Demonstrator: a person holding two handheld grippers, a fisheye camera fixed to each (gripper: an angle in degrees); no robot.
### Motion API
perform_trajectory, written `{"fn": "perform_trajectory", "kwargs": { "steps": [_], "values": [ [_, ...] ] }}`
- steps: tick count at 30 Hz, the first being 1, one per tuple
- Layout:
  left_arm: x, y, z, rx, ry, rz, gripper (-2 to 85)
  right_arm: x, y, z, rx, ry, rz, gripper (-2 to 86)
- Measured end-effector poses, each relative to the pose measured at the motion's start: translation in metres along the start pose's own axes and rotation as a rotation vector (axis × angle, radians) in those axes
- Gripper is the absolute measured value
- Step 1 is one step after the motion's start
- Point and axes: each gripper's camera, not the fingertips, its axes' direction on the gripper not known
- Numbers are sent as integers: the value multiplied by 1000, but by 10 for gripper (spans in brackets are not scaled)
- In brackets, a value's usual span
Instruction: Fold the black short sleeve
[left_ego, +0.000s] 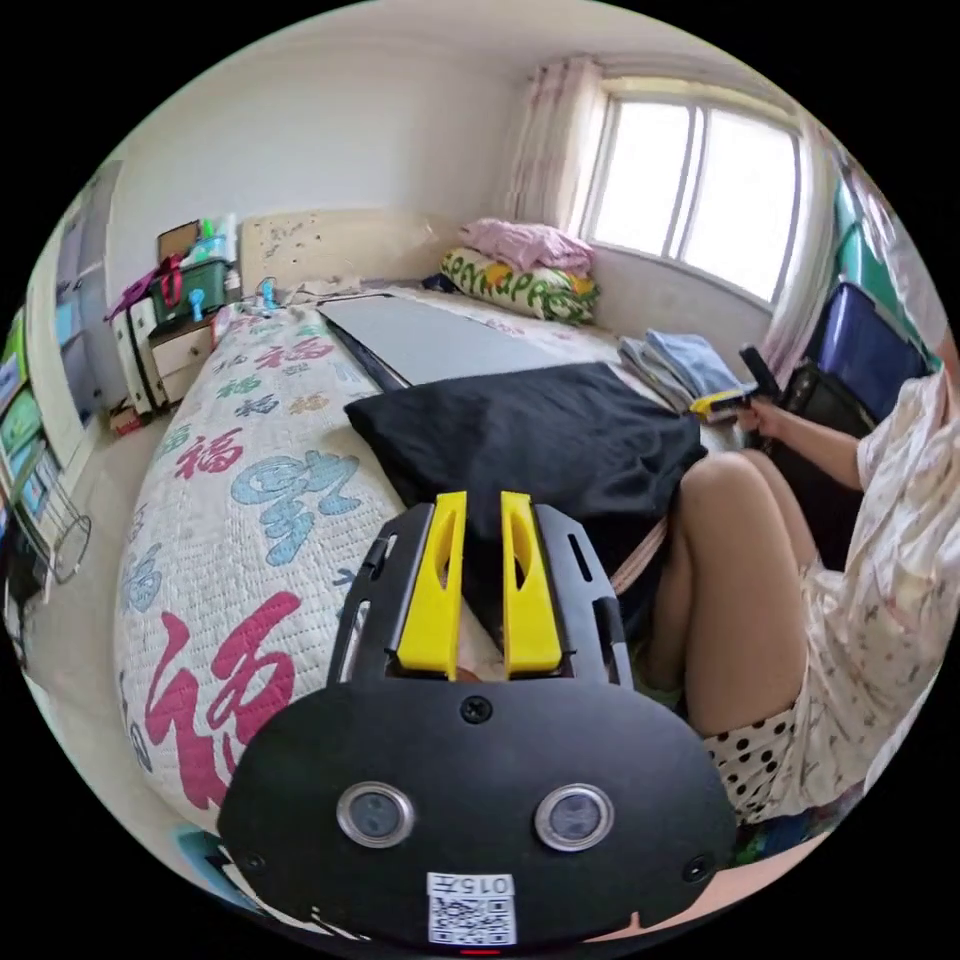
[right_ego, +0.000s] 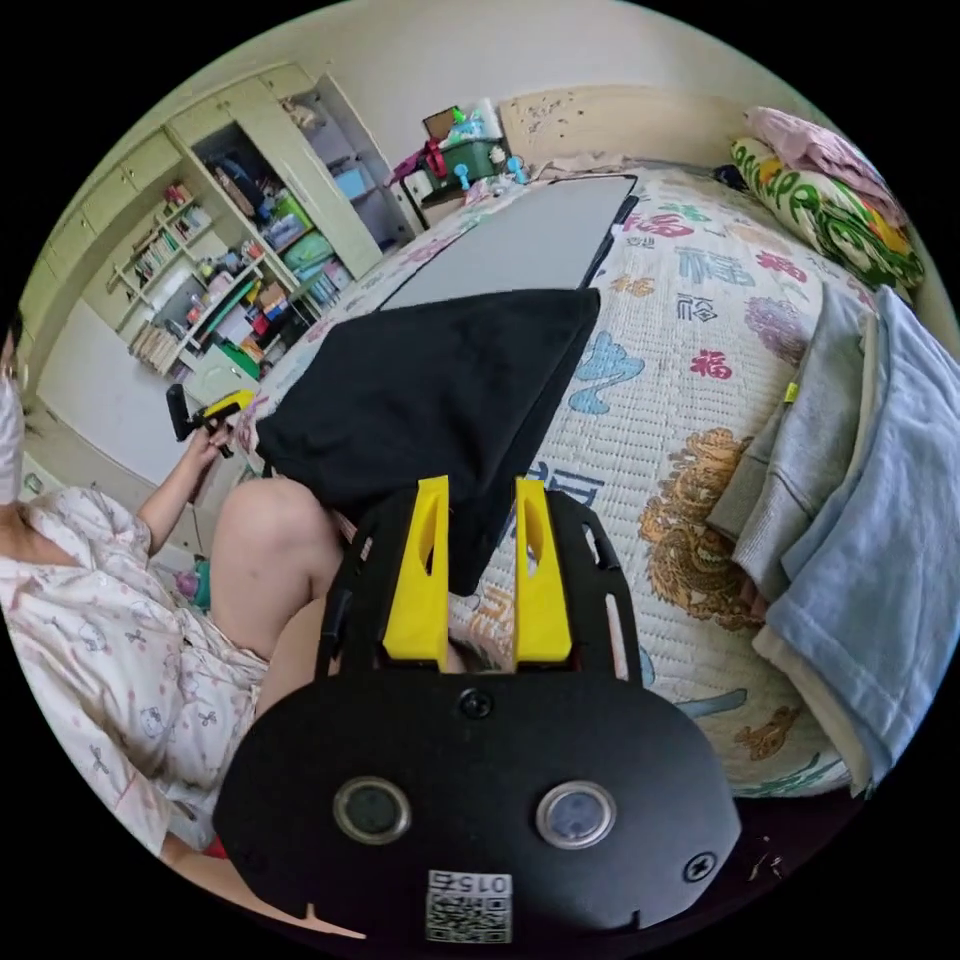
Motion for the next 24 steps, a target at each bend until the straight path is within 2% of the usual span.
{"fn": "perform_trajectory", "kwargs": {
  "steps": [3,5,10,13,18,24],
  "values": [
    [-46,-24,3,-5,-84,-188,83,23,-19,-34,132,-49,110,113],
    [-85,-49,23,-31,-58,-335,105,41,-50,-44,207,-88,196,129],
    [-153,-92,77,11,11,-540,125,73,-125,-24,271,-164,313,151],
    [-188,-113,114,-30,5,-613,124,92,-165,-7,285,-164,385,160],
    [-228,-131,160,-93,38,-608,70,108,-213,26,223,-154,423,148],
    [-251,-152,189,-198,5,-463,35,114,-245,55,169,-169,421,48]
  ]
}}
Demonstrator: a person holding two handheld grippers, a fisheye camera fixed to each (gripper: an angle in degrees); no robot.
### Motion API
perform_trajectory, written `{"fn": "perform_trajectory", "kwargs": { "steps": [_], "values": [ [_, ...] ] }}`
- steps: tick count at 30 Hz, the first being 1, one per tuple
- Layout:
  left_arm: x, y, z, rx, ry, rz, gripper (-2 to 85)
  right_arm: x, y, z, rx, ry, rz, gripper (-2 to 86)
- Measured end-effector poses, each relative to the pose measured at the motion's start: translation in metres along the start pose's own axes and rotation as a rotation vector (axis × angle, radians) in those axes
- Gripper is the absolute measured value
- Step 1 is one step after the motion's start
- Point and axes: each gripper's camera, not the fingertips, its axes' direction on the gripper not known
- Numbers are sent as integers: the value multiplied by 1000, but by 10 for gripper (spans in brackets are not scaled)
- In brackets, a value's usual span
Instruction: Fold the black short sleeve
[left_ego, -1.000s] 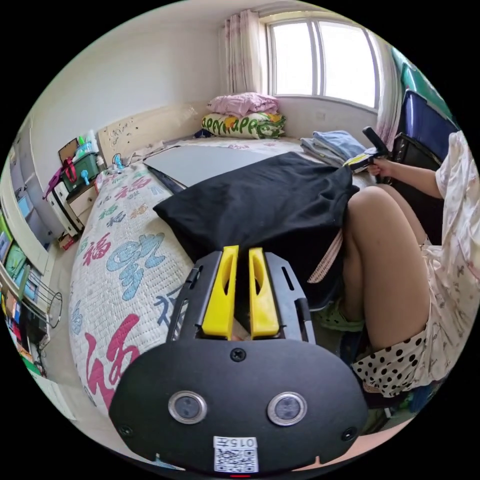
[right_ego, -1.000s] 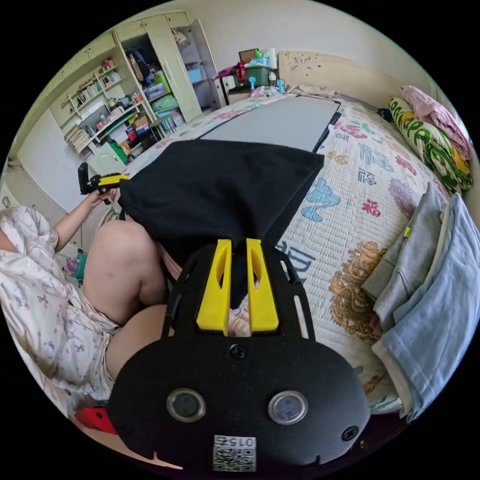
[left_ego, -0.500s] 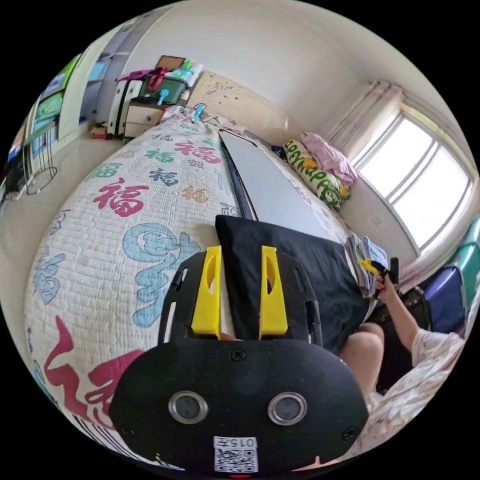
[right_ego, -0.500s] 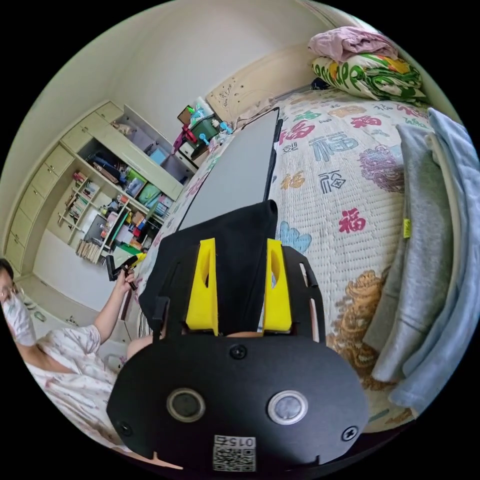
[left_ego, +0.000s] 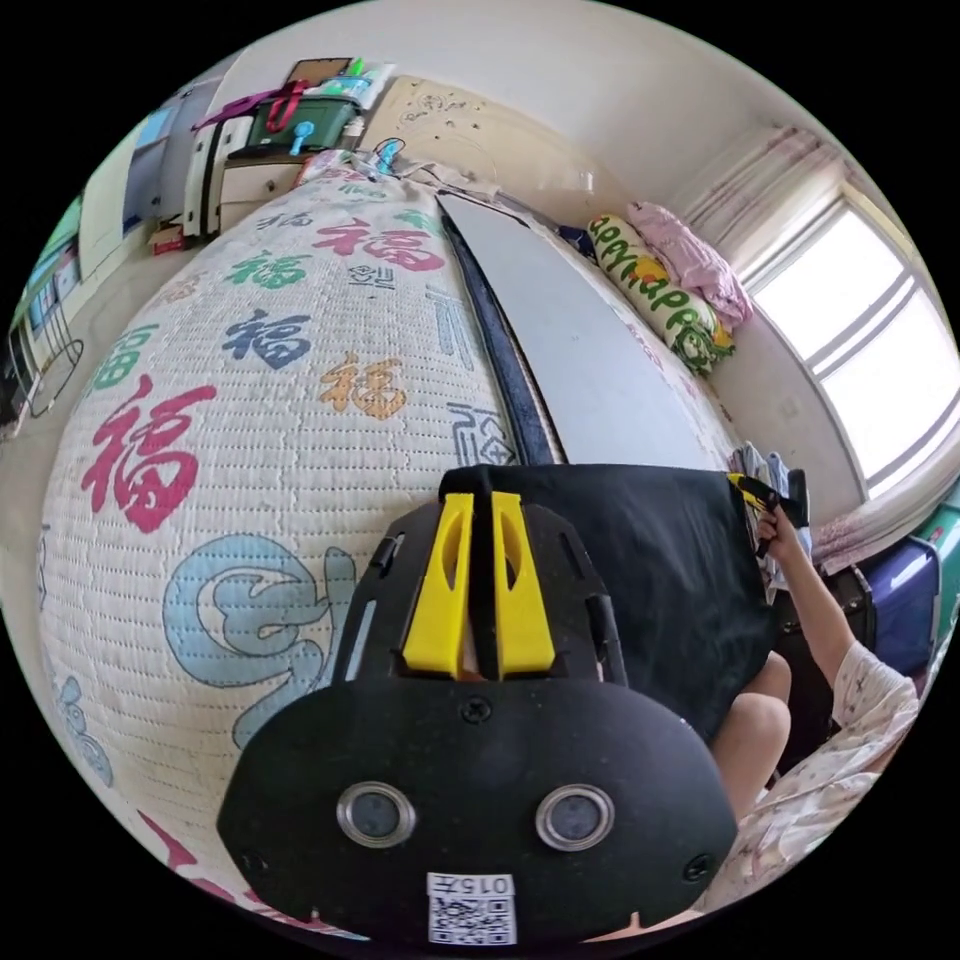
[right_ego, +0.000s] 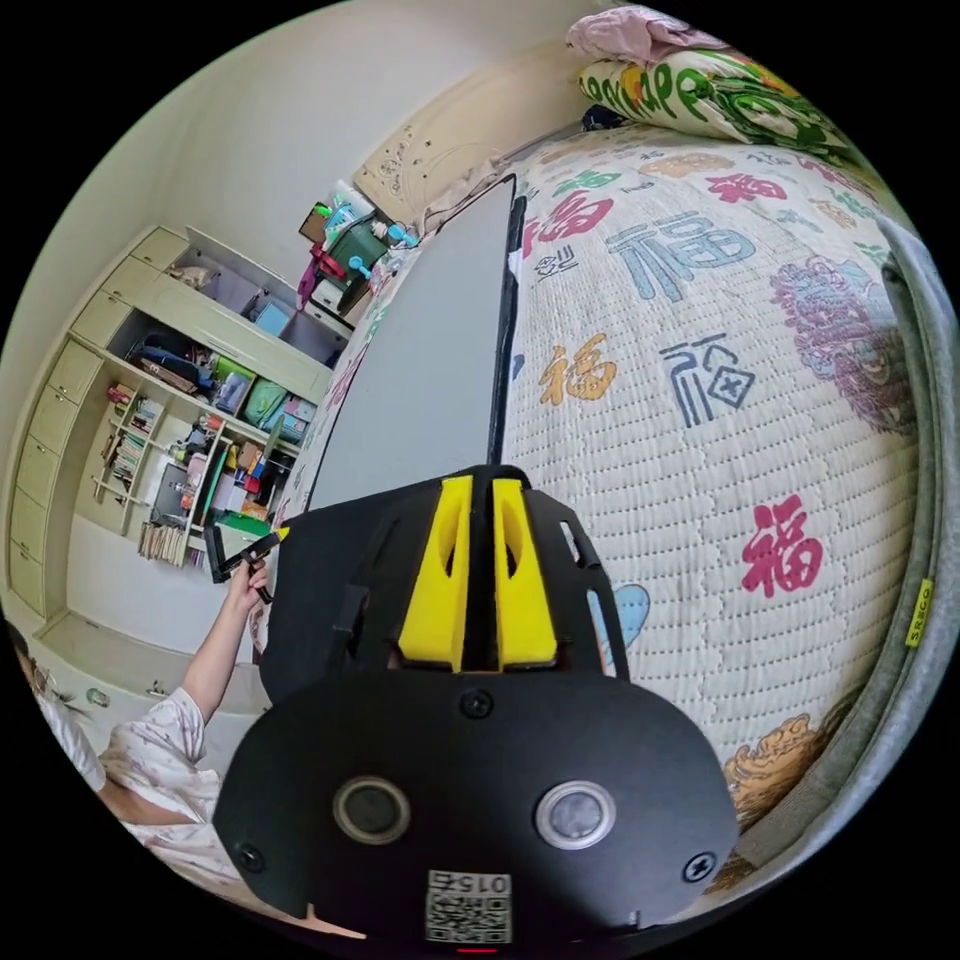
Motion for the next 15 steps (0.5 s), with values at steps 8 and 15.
{"fn": "perform_trajectory", "kwargs": {
  "steps": [8,15],
  "values": [
    [-31,-44,5,131,-39,-21,12,-28,-22,16,127,233,-50,6],
    [-42,-77,45,149,-152,22,22,-46,-53,59,160,414,-70,24]
  ]
}}
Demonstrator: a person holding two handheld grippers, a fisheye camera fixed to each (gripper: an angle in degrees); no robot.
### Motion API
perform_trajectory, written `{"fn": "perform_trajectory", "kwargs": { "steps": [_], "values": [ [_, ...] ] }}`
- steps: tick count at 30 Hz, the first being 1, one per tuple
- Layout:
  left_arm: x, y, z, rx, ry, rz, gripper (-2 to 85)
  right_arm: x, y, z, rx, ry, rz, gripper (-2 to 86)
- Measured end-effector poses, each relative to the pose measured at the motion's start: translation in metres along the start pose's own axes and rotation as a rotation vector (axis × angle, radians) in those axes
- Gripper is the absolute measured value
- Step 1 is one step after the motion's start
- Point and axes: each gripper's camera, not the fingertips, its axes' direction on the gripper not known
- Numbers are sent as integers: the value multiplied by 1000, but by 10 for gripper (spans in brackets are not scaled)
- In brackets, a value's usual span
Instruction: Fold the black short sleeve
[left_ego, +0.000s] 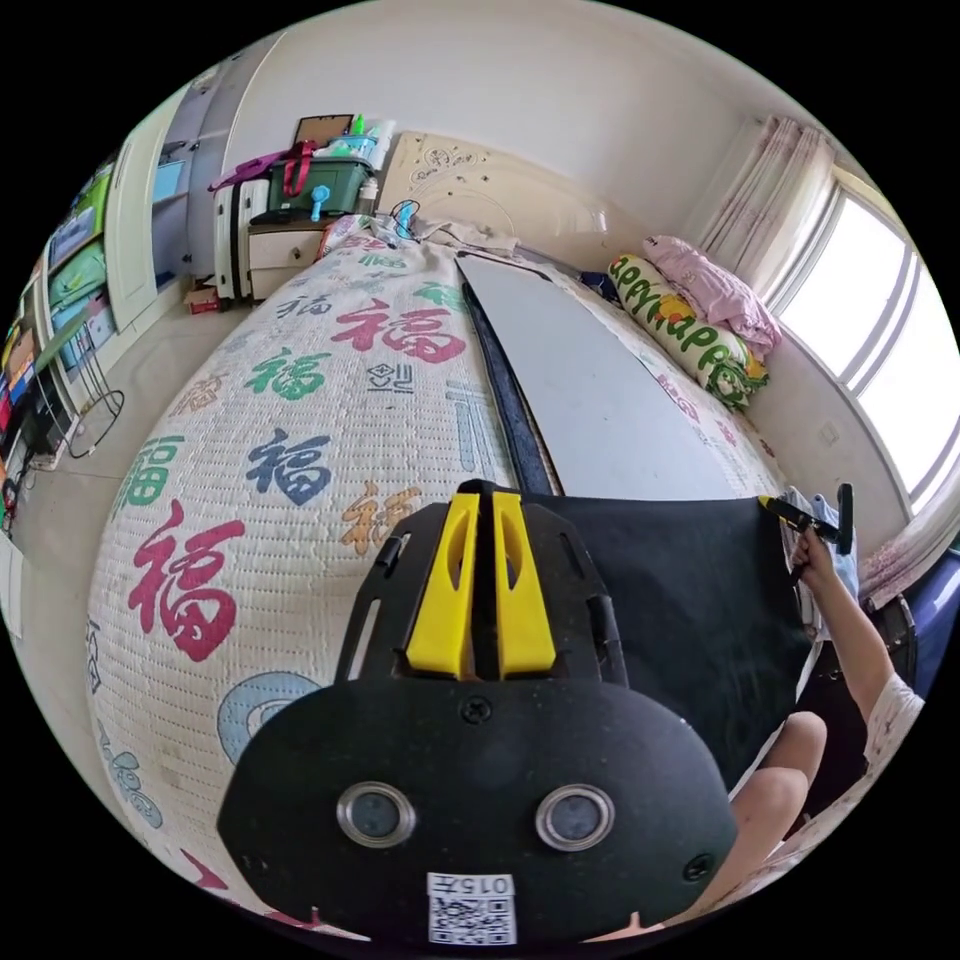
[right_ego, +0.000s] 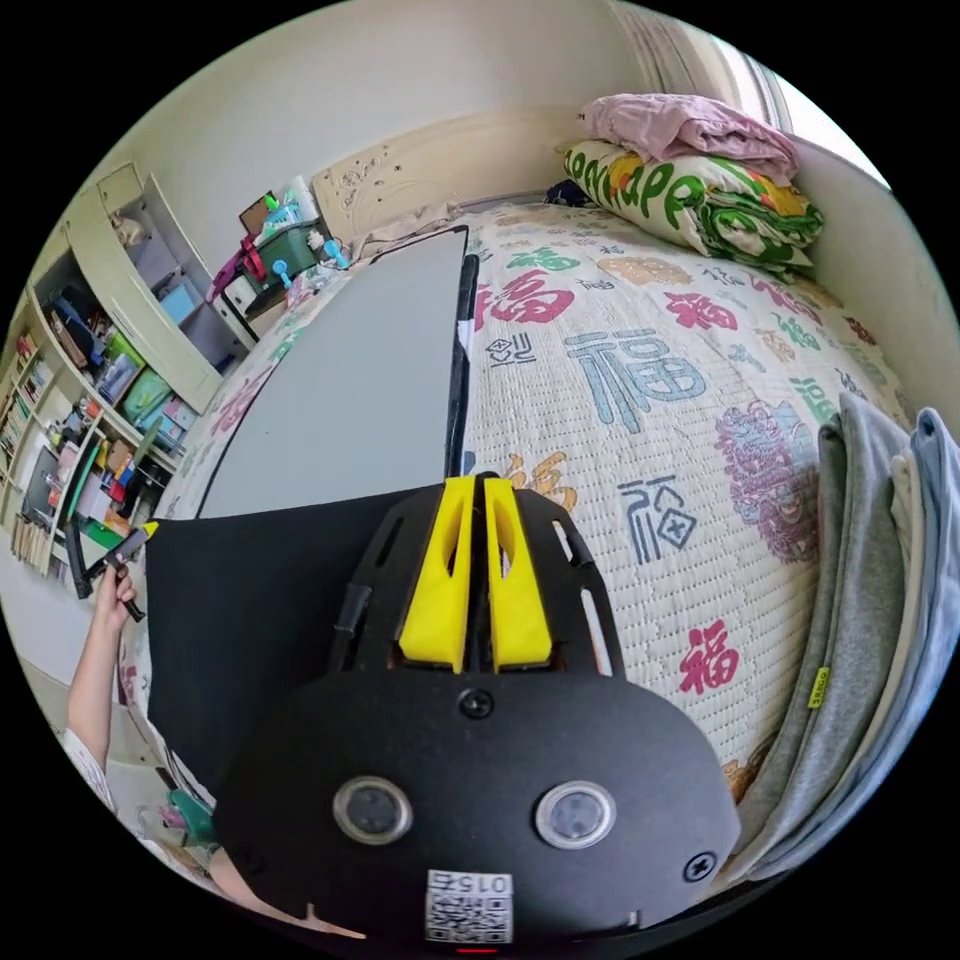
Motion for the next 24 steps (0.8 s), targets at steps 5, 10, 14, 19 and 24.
{"fn": "perform_trajectory", "kwargs": {
  "steps": [5,10,14,19,24],
  "values": [
    [-31,22,4,35,-6,-40,49,-7,38,-23,68,166,-69,62],
    [-44,82,-29,98,43,27,57,18,130,-95,155,101,-168,58],
    [-22,153,-35,8,102,160,90,52,207,-128,7,-110,-124,59],
    [-43,217,-15,15,146,-41,100,57,253,-148,-104,-87,-161,89],
    [-52,228,38,-43,155,-114,108,102,254,-143,-84,-289,-36,86]
  ]
}}
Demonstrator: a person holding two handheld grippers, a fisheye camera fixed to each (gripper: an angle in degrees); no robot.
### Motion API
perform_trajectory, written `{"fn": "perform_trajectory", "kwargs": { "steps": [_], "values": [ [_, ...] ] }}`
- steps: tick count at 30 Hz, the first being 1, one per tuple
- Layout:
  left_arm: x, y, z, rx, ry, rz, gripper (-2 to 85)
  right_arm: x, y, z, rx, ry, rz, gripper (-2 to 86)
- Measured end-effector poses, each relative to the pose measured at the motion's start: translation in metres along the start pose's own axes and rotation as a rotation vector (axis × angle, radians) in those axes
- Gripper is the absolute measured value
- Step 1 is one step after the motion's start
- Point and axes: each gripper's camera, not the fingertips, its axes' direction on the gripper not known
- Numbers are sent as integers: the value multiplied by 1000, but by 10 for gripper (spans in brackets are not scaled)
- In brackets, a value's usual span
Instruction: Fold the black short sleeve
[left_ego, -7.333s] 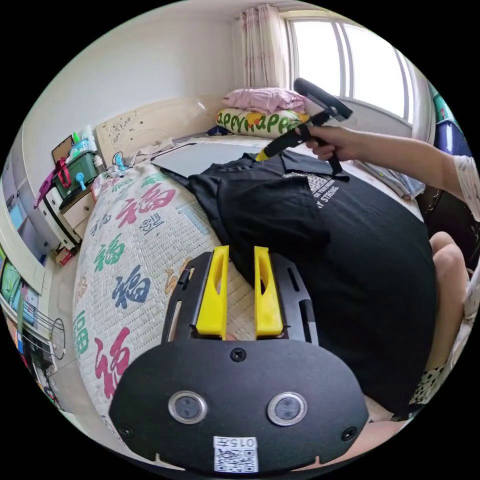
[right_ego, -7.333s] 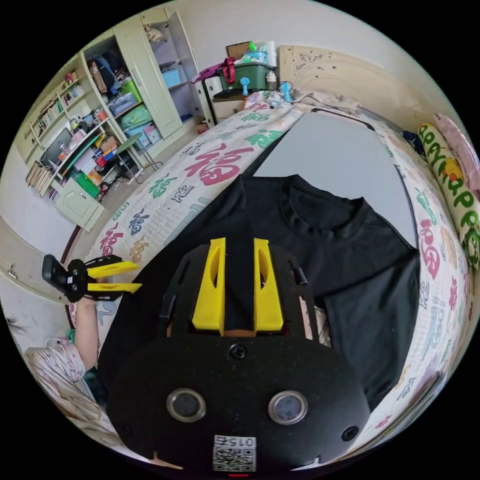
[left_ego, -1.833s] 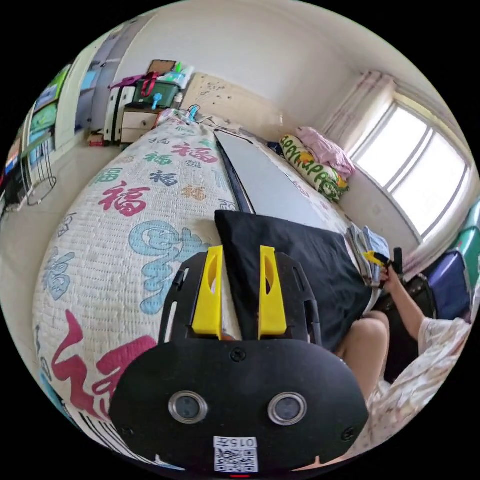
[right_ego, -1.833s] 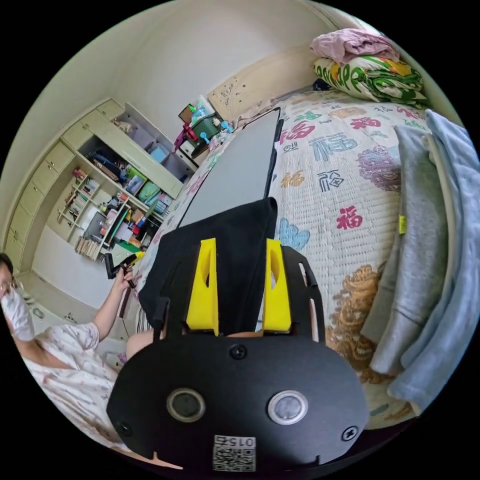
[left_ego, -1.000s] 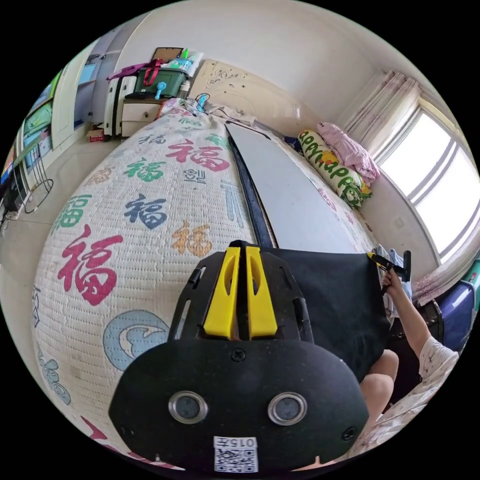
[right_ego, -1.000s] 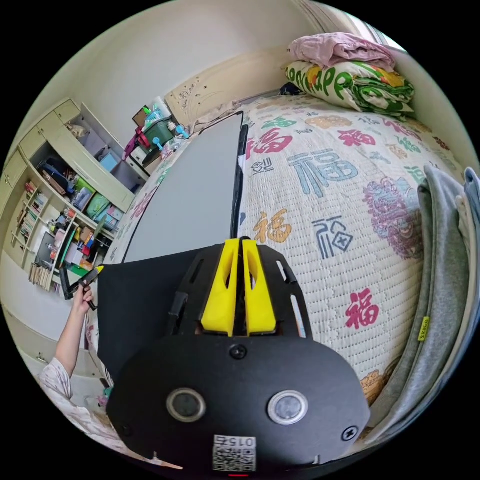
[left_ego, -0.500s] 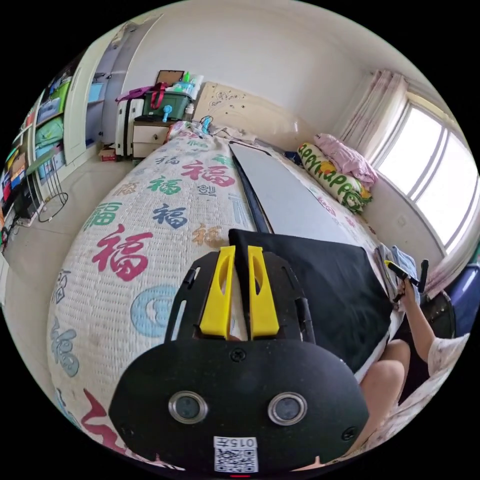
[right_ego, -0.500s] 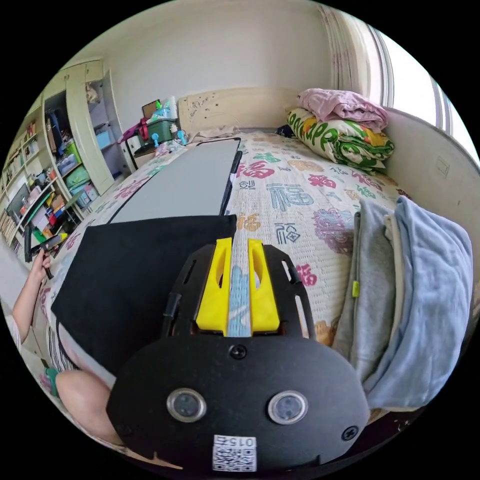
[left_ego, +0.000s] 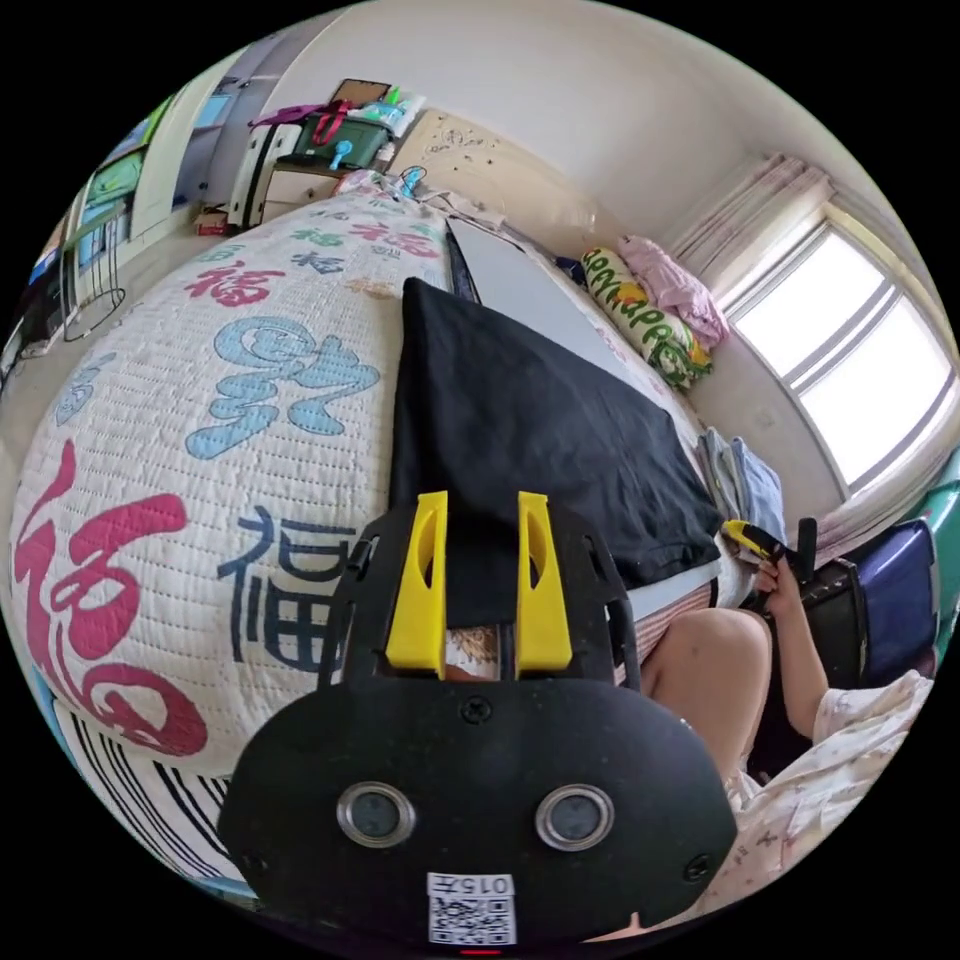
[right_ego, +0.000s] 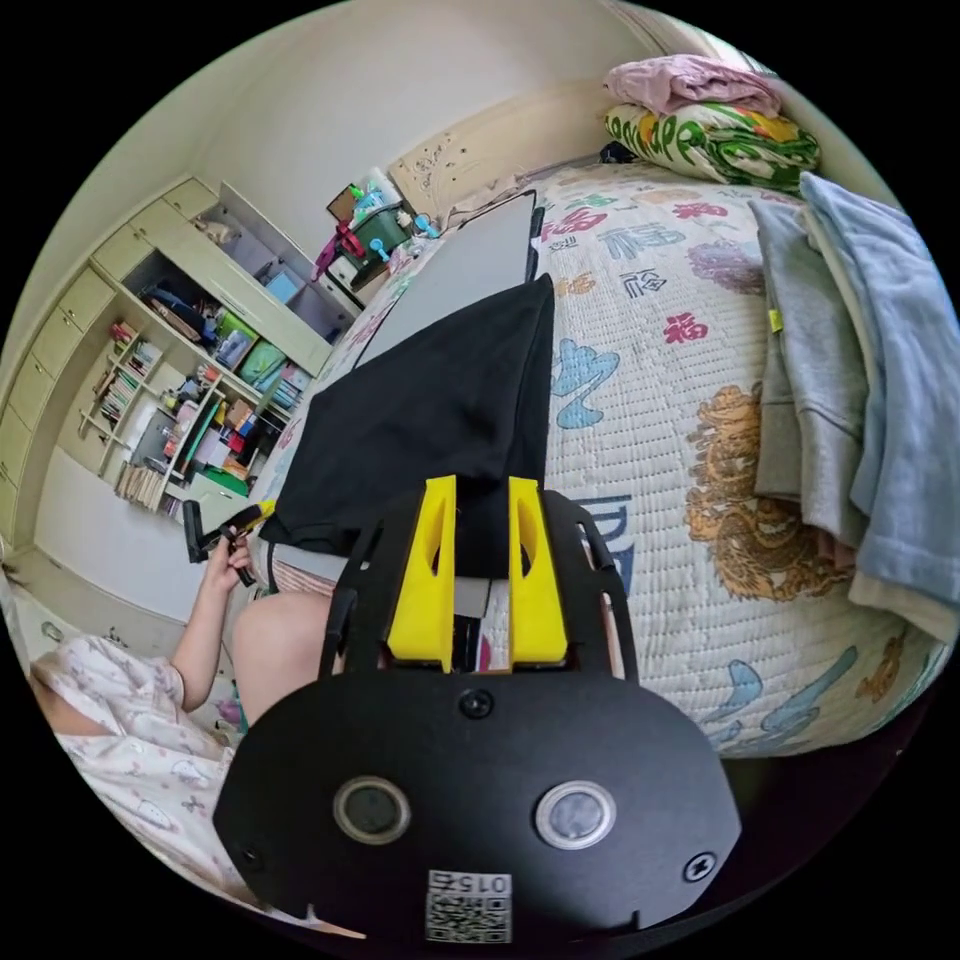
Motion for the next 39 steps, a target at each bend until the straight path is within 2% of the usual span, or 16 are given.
{"fn": "perform_trajectory", "kwargs": {
  "steps": [3,6,8,11,14,16,19,22,24,27,29,32,39],
  "values": [
    [5,-1,24,-59,-124,54,112,5,-10,10,-18,-34,-14,96],
    [26,1,26,-38,-212,180,110,10,-17,23,-59,58,-15,98],
    [77,8,29,-20,-264,472,91,24,-12,17,-25,34,-28,91],
    [140,20,55,-58,-110,819,82,57,-6,7,5,-47,7,88],
    [188,27,109,-123,14,1023,91,97,-3,7,8,-141,123,87],
    [208,28,149,-185,30,1090,95,111,2,7,31,-193,148,83],
    [228,28,213,-281,51,1123,93,132,6,13,38,-239,185,74],
    [229,31,260,-317,16,1035,67,148,3,23,11,-301,203,48],
    [227,33,276,-346,66,996,60,151,1,22,7,-292,179,35],
    [225,38,282,-329,25,1030,49,147,3,22,-21,-193,102,24],
    [221,45,290,-331,10,1066,46,139,11,33,-101,-4,9,20],
    [212,40,300,-338,28,1047,43,138,21,54,-134,104,-29,17],
    [195,30,314,-333,49,1032,34,169,71,73,-104,139,-54,4]
  ]
}}
